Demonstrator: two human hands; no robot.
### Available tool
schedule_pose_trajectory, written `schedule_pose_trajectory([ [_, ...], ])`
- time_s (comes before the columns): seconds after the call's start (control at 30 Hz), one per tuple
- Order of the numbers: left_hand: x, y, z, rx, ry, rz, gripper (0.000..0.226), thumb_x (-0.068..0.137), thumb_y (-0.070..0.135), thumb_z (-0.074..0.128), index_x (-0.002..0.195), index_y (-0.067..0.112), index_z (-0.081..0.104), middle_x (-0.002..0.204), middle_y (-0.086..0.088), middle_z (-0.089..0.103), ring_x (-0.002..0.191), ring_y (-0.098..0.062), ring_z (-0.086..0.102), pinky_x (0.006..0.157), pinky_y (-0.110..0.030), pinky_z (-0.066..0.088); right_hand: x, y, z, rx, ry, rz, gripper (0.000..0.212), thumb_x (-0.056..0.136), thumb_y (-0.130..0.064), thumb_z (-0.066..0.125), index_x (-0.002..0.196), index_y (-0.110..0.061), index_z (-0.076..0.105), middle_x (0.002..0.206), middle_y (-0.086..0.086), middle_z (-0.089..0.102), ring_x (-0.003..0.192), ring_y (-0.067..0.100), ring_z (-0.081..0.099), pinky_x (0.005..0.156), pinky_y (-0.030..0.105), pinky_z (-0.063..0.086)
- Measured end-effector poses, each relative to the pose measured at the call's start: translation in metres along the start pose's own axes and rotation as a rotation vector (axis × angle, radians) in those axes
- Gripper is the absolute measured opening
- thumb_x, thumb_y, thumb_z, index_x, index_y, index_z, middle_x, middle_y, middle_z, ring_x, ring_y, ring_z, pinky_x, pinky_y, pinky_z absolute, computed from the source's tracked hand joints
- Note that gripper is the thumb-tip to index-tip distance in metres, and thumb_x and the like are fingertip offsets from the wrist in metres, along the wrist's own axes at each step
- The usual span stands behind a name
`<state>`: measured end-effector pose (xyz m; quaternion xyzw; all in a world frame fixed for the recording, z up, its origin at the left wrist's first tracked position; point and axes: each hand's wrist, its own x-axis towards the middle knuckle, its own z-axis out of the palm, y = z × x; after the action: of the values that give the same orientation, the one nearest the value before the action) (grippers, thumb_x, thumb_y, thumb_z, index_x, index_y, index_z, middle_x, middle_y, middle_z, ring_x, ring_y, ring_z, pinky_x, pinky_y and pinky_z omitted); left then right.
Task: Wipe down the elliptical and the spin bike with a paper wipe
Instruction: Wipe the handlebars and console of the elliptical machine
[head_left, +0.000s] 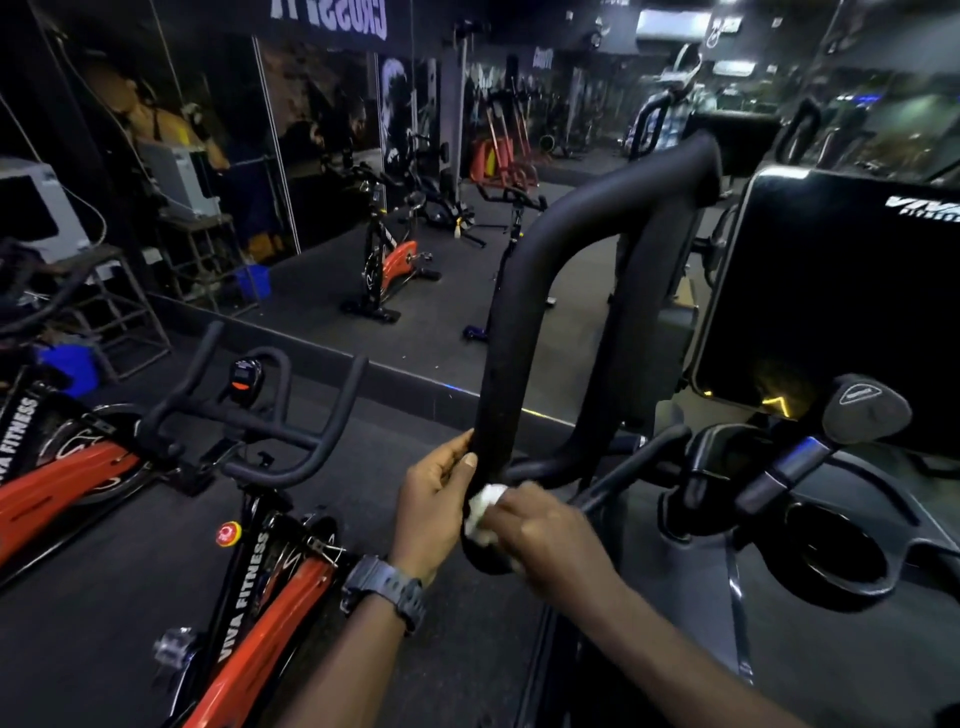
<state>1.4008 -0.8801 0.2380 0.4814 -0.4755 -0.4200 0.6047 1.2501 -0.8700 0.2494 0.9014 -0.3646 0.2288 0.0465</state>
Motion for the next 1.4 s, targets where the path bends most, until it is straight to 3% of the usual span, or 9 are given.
schedule_pose_trajectory([
  [0.17,0.002,0.004,0.003,-0.025,0.033,-0.03,0.027,0.1,0.008,0.052,0.114,0.024,0.068,0.106,0.011,0.075,0.109,-0.011,0.067,0.096,-0.028,0.051,0.085,0.023,-0.083,-0.025,0.644,0.156,0.024,0.081,0.002,0.057,0.097,-0.007,0.072,0.095,0.01,0.065,0.088,0.028,0.059,0.078,0.035,0.05],
  [0.37,0.002,0.016,0.006,-0.175,0.034,-0.019,0.032,0.102,0.002,0.039,0.114,0.01,0.068,0.101,0.006,0.077,0.098,-0.01,0.07,0.083,-0.023,0.055,0.023,0.002,0.012,-0.125,0.111,-0.148,0.017,0.082,-0.016,0.055,0.08,-0.008,0.069,0.086,0.007,0.062,0.081,0.026,0.052,0.053,0.032,0.047],
  [0.47,0.001,0.013,0.003,-0.186,0.019,-0.036,0.032,0.104,0.009,0.038,0.118,0.014,0.067,0.108,0.007,0.075,0.104,-0.009,0.068,0.088,-0.021,0.052,0.058,0.013,-0.024,-0.161,0.289,-0.136,0.012,0.08,-0.01,0.057,0.08,-0.009,0.069,0.077,0.01,0.057,0.07,0.029,0.051,0.058,0.032,0.03],
  [0.6,-0.001,0.01,0.007,-0.177,0.036,-0.037,0.035,0.107,0.023,0.034,0.117,0.016,0.067,0.109,0.007,0.075,0.107,-0.01,0.068,0.091,-0.019,0.051,0.109,0.037,-0.093,-0.189,0.608,0.132,0.023,0.079,0.006,0.057,0.094,-0.006,0.07,0.09,0.012,0.057,0.083,0.03,0.052,0.07,0.035,0.045],
  [0.8,-0.001,0.006,0.008,-0.234,0.07,-0.058,0.038,0.107,0.024,0.032,0.112,0.015,0.068,0.105,0.001,0.076,0.101,-0.012,0.069,0.082,-0.019,0.052,0.024,0.005,0.001,-0.163,0.093,-0.204,0.015,0.086,-0.019,0.057,0.081,-0.013,0.069,0.082,0.005,0.059,0.071,0.027,0.055,0.054,0.034,0.042],
  [1.0,-0.004,0.004,0.01,-0.181,0.073,-0.048,0.036,0.107,0.021,0.035,0.121,0.009,0.066,0.116,-0.002,0.073,0.113,-0.017,0.066,0.098,-0.029,0.05,0.087,0.025,-0.055,-0.18,0.45,0.046,0.034,0.075,0.0,0.066,0.107,-0.01,0.069,0.093,0.011,0.059,0.078,0.03,0.05,0.065,0.036,0.039],
  [1.17,-0.014,-0.013,0.011,-0.201,0.141,-0.111,0.034,0.106,0.021,0.036,0.105,0.012,0.069,0.095,0.0,0.075,0.091,-0.011,0.067,0.084,-0.027,0.053,0.02,0.011,0.029,-0.187,0.201,-0.201,0.01,0.086,-0.014,0.058,0.086,-0.012,0.068,0.087,0.005,0.059,0.076,0.026,0.05,0.058,0.036,0.039],
  [1.27,-0.031,-0.033,0.013,-0.121,0.153,-0.179,0.029,0.105,0.02,0.04,0.123,0.016,0.064,0.106,0.002,0.074,0.1,-0.009,0.067,0.089,-0.024,0.051,-0.012,0.01,0.071,-0.073,0.102,-0.165,0.007,0.083,-0.018,0.069,0.085,-0.013,0.065,0.094,0.002,0.06,0.082,0.023,0.053,0.06,0.035,0.037],
  [1.4,-0.047,-0.059,0.019,0.055,0.164,-0.15,0.023,0.097,0.038,0.053,0.111,0.028,0.069,0.102,-0.003,0.074,0.097,-0.017,0.067,0.091,-0.048,0.051,-0.031,0.023,0.093,0.138,0.104,-0.063,0.018,0.077,-0.01,0.069,0.094,-0.012,0.064,0.102,0.003,0.057,0.087,0.023,0.053,0.064,0.033,0.05],
])
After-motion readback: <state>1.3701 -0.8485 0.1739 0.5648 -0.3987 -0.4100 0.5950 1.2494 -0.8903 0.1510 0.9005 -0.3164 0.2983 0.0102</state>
